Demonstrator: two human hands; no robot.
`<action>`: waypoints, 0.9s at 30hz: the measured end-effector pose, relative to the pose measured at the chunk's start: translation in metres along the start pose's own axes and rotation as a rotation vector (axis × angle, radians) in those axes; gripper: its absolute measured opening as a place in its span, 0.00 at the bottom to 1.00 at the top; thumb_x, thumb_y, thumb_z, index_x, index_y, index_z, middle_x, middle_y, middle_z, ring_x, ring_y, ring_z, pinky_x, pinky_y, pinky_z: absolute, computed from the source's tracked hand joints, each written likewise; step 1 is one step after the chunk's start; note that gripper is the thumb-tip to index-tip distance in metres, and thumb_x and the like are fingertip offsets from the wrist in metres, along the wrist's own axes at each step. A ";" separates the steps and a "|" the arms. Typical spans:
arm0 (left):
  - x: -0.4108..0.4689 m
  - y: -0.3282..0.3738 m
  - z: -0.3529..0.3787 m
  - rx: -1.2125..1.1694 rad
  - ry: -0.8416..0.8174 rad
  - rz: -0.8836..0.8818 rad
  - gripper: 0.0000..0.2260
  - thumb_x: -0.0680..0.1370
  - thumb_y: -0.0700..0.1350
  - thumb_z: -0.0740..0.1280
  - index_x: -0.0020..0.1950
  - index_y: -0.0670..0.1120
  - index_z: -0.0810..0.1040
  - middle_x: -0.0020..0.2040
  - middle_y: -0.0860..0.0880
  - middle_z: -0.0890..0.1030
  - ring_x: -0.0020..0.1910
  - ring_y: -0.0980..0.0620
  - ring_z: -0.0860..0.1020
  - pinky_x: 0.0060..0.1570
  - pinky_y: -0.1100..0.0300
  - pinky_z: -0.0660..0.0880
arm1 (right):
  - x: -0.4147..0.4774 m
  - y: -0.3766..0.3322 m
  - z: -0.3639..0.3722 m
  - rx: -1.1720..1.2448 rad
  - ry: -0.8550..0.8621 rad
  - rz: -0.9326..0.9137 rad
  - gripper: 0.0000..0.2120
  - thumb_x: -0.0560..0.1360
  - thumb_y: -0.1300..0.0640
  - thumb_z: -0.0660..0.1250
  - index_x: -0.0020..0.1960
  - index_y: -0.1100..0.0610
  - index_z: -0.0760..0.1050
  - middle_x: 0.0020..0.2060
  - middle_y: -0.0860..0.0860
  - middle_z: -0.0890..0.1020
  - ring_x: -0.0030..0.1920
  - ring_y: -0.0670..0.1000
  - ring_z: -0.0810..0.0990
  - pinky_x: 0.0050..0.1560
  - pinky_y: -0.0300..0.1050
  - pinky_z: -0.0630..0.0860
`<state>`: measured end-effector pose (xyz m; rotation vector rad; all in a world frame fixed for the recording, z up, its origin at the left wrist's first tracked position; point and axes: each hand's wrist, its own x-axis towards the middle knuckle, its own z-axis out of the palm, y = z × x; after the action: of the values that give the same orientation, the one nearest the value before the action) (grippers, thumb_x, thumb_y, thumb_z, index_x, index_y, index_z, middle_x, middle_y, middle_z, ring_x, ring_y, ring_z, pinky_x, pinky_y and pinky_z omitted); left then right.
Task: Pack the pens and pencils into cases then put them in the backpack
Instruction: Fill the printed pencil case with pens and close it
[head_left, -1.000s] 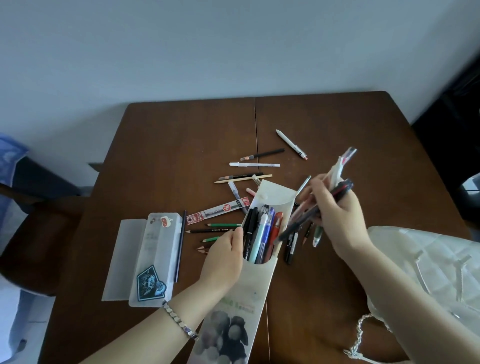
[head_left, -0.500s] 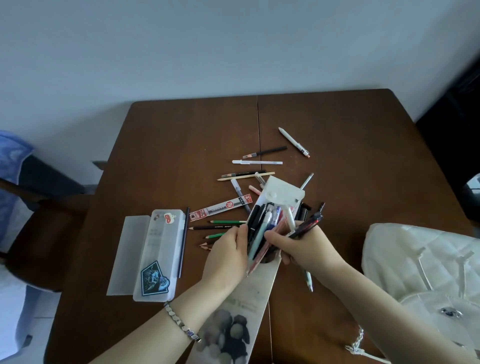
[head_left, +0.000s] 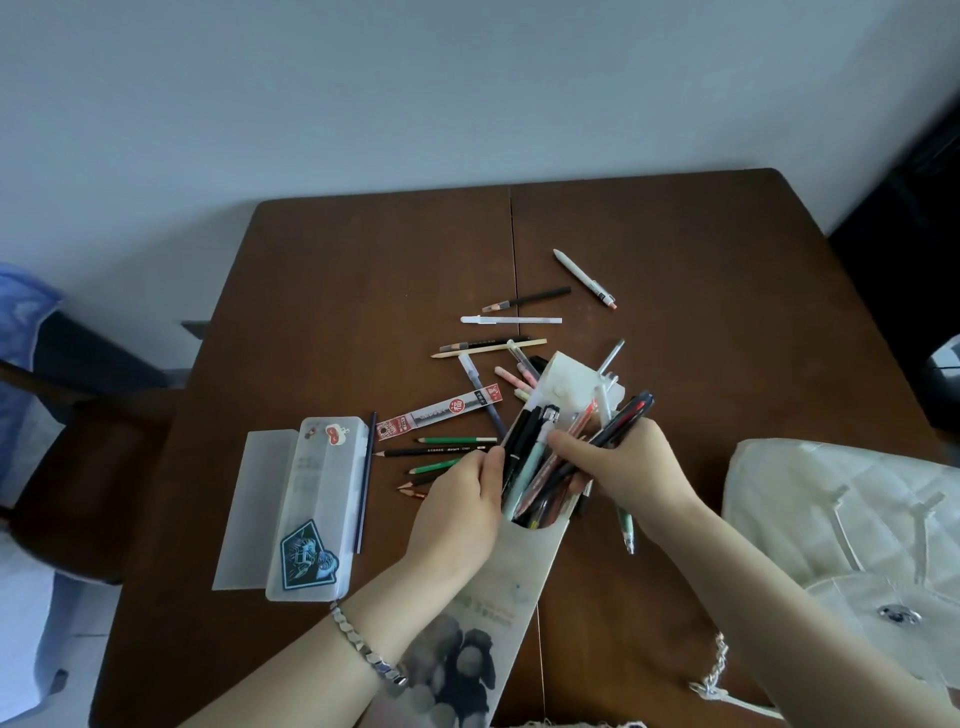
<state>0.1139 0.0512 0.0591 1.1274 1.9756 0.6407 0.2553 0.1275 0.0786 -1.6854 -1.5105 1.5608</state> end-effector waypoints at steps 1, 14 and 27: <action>0.000 0.001 0.000 0.012 0.005 0.002 0.20 0.82 0.55 0.49 0.54 0.46 0.77 0.44 0.51 0.81 0.44 0.55 0.80 0.47 0.54 0.78 | -0.001 0.001 0.003 -0.007 -0.004 -0.002 0.14 0.69 0.54 0.73 0.37 0.66 0.80 0.24 0.52 0.82 0.24 0.47 0.78 0.28 0.38 0.74; -0.006 0.004 0.001 0.015 0.037 0.002 0.18 0.81 0.54 0.49 0.53 0.47 0.75 0.44 0.52 0.80 0.42 0.56 0.79 0.38 0.63 0.73 | -0.003 0.004 0.014 0.019 0.134 -0.047 0.10 0.69 0.53 0.73 0.46 0.59 0.80 0.35 0.47 0.83 0.33 0.41 0.81 0.28 0.29 0.74; -0.007 0.003 0.001 -0.073 0.031 0.004 0.18 0.82 0.53 0.49 0.55 0.47 0.75 0.47 0.51 0.80 0.45 0.56 0.78 0.46 0.61 0.75 | -0.010 -0.001 0.009 -0.125 0.022 -0.136 0.20 0.66 0.42 0.72 0.51 0.53 0.76 0.42 0.46 0.82 0.39 0.44 0.81 0.32 0.34 0.74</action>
<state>0.1185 0.0467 0.0637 1.0836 1.9599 0.7308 0.2492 0.1156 0.0815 -1.6220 -1.7046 1.4009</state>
